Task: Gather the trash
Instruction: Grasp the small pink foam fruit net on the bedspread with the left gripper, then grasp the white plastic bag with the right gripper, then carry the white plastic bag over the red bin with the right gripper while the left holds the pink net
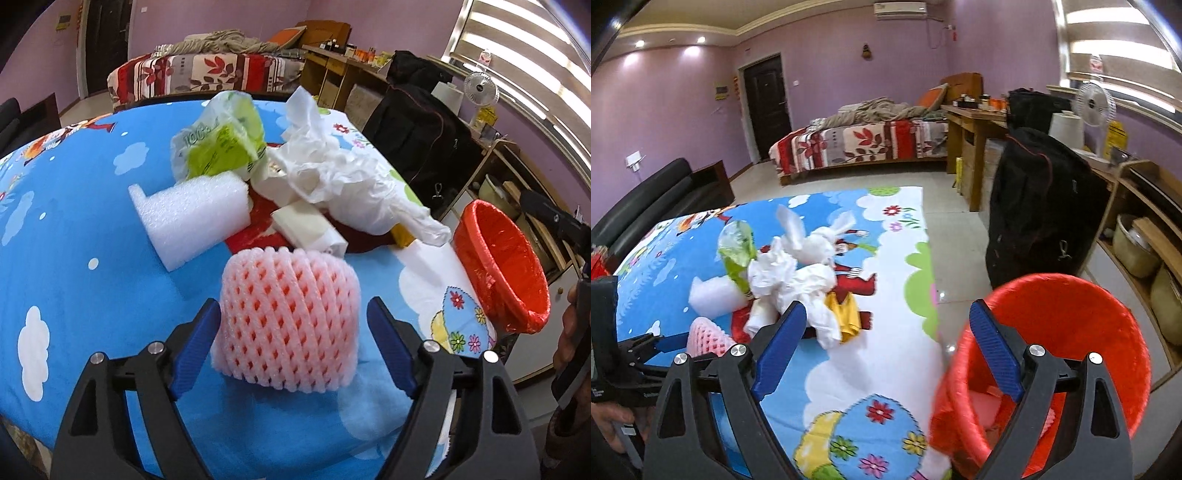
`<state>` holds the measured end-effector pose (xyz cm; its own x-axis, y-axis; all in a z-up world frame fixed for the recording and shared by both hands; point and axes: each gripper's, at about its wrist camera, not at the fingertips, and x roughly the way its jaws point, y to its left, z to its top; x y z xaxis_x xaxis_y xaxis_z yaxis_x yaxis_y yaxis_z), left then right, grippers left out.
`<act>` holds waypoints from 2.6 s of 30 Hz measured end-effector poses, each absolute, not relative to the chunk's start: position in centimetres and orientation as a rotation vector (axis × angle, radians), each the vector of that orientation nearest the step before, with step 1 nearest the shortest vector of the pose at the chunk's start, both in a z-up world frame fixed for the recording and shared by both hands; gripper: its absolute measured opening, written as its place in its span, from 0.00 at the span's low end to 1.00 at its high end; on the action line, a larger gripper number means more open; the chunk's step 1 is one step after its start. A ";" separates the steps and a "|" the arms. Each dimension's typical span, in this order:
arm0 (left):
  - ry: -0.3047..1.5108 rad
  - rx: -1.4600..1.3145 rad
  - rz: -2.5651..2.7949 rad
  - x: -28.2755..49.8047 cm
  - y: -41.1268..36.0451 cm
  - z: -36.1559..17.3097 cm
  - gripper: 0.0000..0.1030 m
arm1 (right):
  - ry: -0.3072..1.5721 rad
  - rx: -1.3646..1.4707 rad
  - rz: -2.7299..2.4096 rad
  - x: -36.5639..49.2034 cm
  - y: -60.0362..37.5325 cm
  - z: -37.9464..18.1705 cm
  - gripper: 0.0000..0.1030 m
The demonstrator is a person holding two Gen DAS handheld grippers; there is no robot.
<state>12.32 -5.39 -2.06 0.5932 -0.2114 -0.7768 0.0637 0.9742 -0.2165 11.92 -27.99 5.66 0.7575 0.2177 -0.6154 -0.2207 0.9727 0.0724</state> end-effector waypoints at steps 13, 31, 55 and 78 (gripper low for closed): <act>0.902 -0.155 -0.130 12.1 -4.9 -1.6 0.37 | 0.700 -0.076 0.328 14.3 -22.3 3.5 0.82; 0.781 -0.191 -0.074 10.8 -3.5 1.4 0.37 | 0.811 -0.151 0.375 19.9 -16.7 -1.7 0.82; 0.771 -0.188 -0.069 10.4 -3.8 1.2 0.37 | 0.847 -0.092 0.420 15.0 -19.6 -1.8 0.30; 0.693 -0.187 -0.067 9.5 -4.3 3.2 0.37 | 0.712 0.034 0.394 11.4 -25.8 4.6 0.30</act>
